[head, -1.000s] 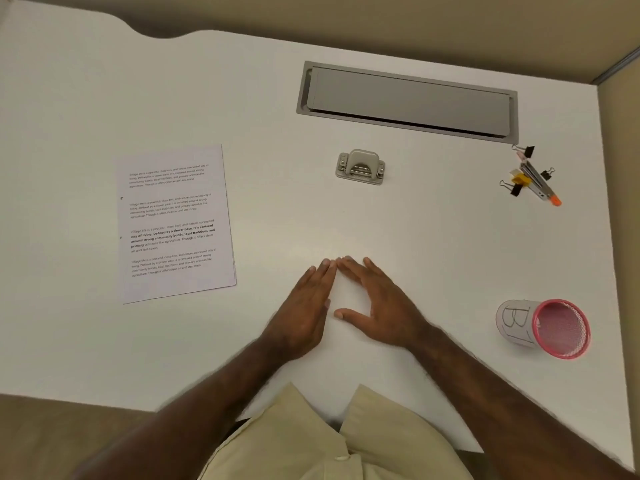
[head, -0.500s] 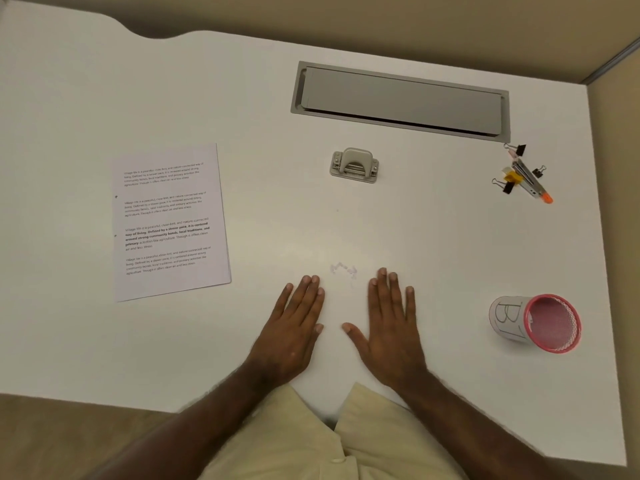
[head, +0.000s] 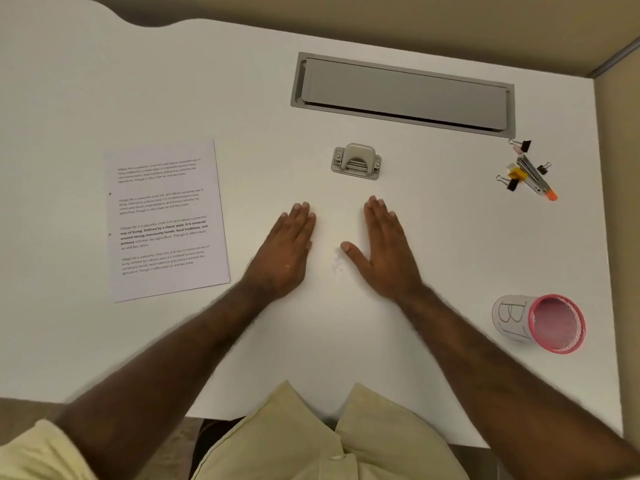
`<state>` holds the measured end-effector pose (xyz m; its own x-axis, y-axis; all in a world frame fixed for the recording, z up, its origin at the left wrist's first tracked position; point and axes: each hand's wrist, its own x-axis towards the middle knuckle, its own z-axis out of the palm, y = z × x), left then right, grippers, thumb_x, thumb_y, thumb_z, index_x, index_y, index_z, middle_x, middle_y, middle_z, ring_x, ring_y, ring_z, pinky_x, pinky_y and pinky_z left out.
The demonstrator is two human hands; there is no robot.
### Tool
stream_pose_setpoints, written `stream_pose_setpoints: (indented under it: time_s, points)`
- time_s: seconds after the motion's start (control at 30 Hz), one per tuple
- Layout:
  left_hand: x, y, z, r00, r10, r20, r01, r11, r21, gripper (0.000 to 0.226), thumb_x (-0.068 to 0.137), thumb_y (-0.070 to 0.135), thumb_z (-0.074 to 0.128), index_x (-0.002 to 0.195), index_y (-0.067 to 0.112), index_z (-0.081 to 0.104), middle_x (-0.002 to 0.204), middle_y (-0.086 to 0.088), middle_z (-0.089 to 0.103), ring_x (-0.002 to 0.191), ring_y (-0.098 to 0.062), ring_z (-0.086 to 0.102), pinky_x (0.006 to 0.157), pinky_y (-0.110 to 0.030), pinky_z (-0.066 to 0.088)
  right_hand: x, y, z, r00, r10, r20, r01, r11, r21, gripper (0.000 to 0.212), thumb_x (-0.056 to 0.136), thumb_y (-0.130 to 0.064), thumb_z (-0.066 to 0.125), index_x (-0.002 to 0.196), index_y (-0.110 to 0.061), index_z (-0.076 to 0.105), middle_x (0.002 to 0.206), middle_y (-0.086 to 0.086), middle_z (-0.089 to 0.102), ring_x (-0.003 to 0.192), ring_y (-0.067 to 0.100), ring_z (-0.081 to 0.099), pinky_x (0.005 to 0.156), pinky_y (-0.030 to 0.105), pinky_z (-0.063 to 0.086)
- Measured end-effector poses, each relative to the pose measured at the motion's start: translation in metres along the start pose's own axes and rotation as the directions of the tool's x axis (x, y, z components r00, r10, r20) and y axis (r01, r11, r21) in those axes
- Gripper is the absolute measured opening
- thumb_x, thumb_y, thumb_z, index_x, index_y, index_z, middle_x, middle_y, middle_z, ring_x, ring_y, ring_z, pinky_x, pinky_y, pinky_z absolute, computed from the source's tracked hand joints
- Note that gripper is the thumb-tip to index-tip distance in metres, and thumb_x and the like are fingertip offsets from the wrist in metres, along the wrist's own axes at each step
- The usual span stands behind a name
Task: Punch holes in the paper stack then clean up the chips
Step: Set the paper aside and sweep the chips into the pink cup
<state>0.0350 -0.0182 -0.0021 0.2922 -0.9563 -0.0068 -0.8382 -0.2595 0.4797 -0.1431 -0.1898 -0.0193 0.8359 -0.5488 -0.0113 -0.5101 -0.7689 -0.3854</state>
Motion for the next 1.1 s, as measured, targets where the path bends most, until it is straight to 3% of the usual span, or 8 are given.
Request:
stream_pose_setpoints:
  time_s: [0.1,0.27,0.37,0.6,0.8,0.87,0.97,1.1]
  points:
    - [0.027,-0.004,0.000,0.997,-0.052,0.056,0.049,0.997,0.053,0.064,0.109,0.007,0.038,0.169,0.004,0.015,0.177,-0.021,0.006,0.166,-0.036,0.003,0.136,-0.046,0.002,0.028,0.003,-0.006,0.994,-0.078,0.070,0.084,0.993,-0.085,0.089,0.103,-0.066,0.044,0.164,-0.002,0.028,0.174,0.015,0.022,0.163,0.028,0.018,0.131,0.050,0.017]
    - [0.056,0.003,0.006,0.989,-0.087,0.121,0.072,0.989,0.129,0.070,0.110,0.023,0.039,0.171,0.016,0.008,0.178,-0.020,-0.004,0.166,-0.037,-0.007,0.134,-0.050,-0.001,0.042,-0.009,-0.004,0.993,-0.079,0.089,0.092,0.983,-0.160,0.087,0.100,-0.077,0.031,0.166,-0.020,0.031,0.174,0.009,0.023,0.160,0.033,0.022,0.131,0.051,0.015]
    - [0.052,0.005,0.011,0.988,-0.076,0.134,0.056,0.988,0.145,0.069,0.111,0.029,0.039,0.172,0.018,0.009,0.178,-0.021,-0.005,0.166,-0.037,-0.008,0.134,-0.052,0.000,0.036,-0.011,0.000,0.992,-0.083,0.097,0.097,0.984,-0.151,0.085,0.100,-0.078,0.030,0.166,-0.024,0.030,0.176,0.007,0.017,0.163,0.032,0.013,0.131,0.054,0.011]
    - [0.007,0.014,0.021,0.994,-0.041,0.101,0.038,0.999,0.035,0.068,0.109,0.016,0.045,0.171,0.017,0.018,0.179,-0.017,0.000,0.166,-0.034,-0.007,0.135,-0.050,-0.002,-0.002,-0.001,0.006,0.976,-0.203,0.081,0.208,0.976,-0.060,0.083,0.099,-0.076,0.046,0.164,-0.027,0.035,0.177,0.003,0.015,0.165,0.025,0.006,0.129,0.059,0.014]
    - [-0.036,0.032,0.039,0.993,-0.056,0.106,0.058,0.998,-0.013,0.063,0.111,0.025,0.034,0.171,0.020,0.015,0.179,-0.012,-0.005,0.165,-0.028,-0.016,0.135,-0.049,-0.003,-0.041,-0.007,0.002,0.965,-0.221,0.141,0.223,0.975,-0.004,0.082,0.099,-0.074,0.047,0.164,-0.027,0.034,0.178,0.003,0.013,0.165,0.025,0.005,0.131,0.058,0.012]
    - [-0.046,0.037,0.042,0.995,-0.047,0.093,0.051,0.998,-0.039,0.061,0.112,0.025,0.032,0.171,0.020,0.017,0.179,-0.011,-0.002,0.166,-0.026,-0.013,0.135,-0.047,-0.002,-0.053,-0.011,-0.001,0.969,-0.200,0.144,0.191,0.979,0.074,0.076,0.102,-0.066,0.051,0.163,-0.023,0.038,0.176,0.002,0.021,0.164,0.021,0.012,0.131,0.053,0.016]
    - [-0.059,0.041,0.043,0.998,-0.058,0.026,0.061,0.994,-0.089,0.058,0.112,0.017,0.036,0.168,0.011,0.024,0.178,-0.011,0.012,0.167,-0.027,0.003,0.136,-0.050,0.009,-0.062,-0.017,-0.010,0.988,-0.013,0.153,-0.029,0.962,0.271,0.067,0.105,-0.049,0.057,0.162,-0.020,0.038,0.169,-0.004,0.038,0.156,0.012,0.033,0.128,0.039,0.030]
    - [-0.072,0.042,0.044,0.985,-0.166,-0.047,0.164,0.985,-0.049,0.057,0.113,0.018,0.033,0.166,0.001,0.023,0.177,-0.015,0.014,0.166,-0.031,0.007,0.134,-0.055,0.013,-0.059,-0.029,-0.018,0.986,0.113,0.119,-0.141,0.955,0.262,0.057,0.107,-0.028,0.059,0.160,-0.019,0.043,0.160,-0.001,0.051,0.146,0.017,0.047,0.123,0.035,0.037]
